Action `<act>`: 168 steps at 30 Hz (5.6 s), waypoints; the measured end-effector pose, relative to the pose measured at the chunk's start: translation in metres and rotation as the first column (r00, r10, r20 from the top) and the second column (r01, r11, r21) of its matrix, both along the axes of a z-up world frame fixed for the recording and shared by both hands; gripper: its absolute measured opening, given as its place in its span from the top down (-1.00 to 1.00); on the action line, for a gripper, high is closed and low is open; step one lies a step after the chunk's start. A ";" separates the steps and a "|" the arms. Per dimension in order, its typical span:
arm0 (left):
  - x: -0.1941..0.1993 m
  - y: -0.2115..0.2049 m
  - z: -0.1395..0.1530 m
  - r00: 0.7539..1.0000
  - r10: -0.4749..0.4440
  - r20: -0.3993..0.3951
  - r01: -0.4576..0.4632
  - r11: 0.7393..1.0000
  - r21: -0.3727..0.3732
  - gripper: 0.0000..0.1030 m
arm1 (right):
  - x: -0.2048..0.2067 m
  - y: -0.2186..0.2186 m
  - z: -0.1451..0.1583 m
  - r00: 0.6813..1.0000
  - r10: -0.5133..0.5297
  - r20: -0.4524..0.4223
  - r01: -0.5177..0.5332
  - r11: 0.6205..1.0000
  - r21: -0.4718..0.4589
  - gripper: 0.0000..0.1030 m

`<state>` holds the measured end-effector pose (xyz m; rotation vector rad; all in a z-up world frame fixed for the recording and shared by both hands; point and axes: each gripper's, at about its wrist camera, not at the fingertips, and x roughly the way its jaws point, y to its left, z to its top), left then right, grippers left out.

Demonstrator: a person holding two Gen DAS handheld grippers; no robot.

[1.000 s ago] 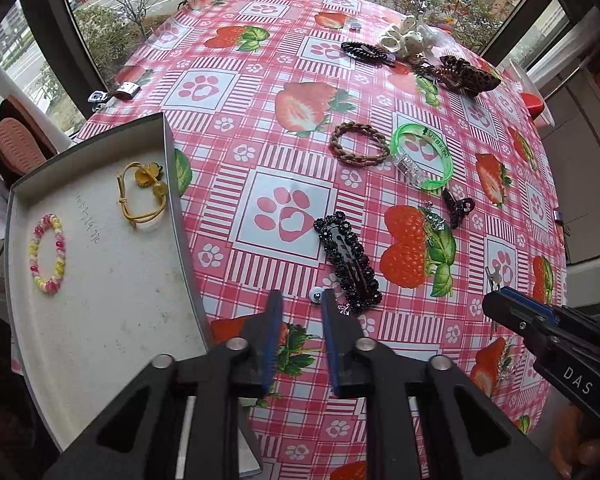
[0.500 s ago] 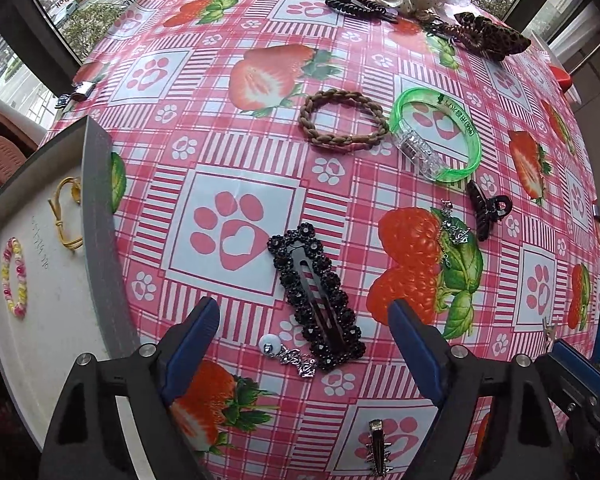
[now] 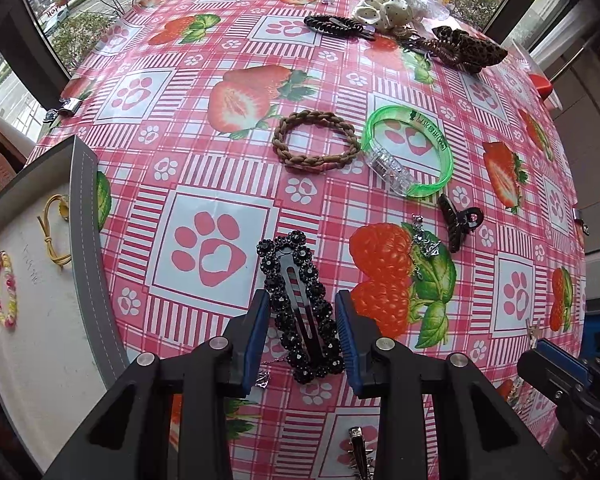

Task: Organize jewelry
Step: 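Carry the black clip with the left tool to the tray while the right tool carries the cream clip, then lower the black clip below the bracelet with the left tool while the right tool releases the cream clip, then withdraw both open tools from the tray back over the remaining jewelry, then move the left tool to the braided brown bracelet while the right tool approaches the small black claw clip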

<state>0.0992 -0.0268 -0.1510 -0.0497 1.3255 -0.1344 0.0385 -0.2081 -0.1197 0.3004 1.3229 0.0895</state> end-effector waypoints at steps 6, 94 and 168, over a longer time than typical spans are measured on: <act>-0.005 0.019 0.031 0.998 0.010 0.064 -0.009 1.000 -0.025 0.22 | 0.005 0.008 0.006 1.000 0.009 0.009 -0.009 1.000 0.018 0.60; -0.067 0.211 0.025 0.941 0.301 0.152 -0.328 0.921 0.208 -1.00 | 0.100 0.245 0.025 0.933 0.334 0.132 -0.359 0.878 0.316 -0.63; 0.106 -0.023 -0.017 0.991 -0.097 0.097 0.086 0.990 0.107 0.75 | 0.097 0.022 -0.043 0.992 0.123 0.007 -0.119 0.975 -0.188 0.46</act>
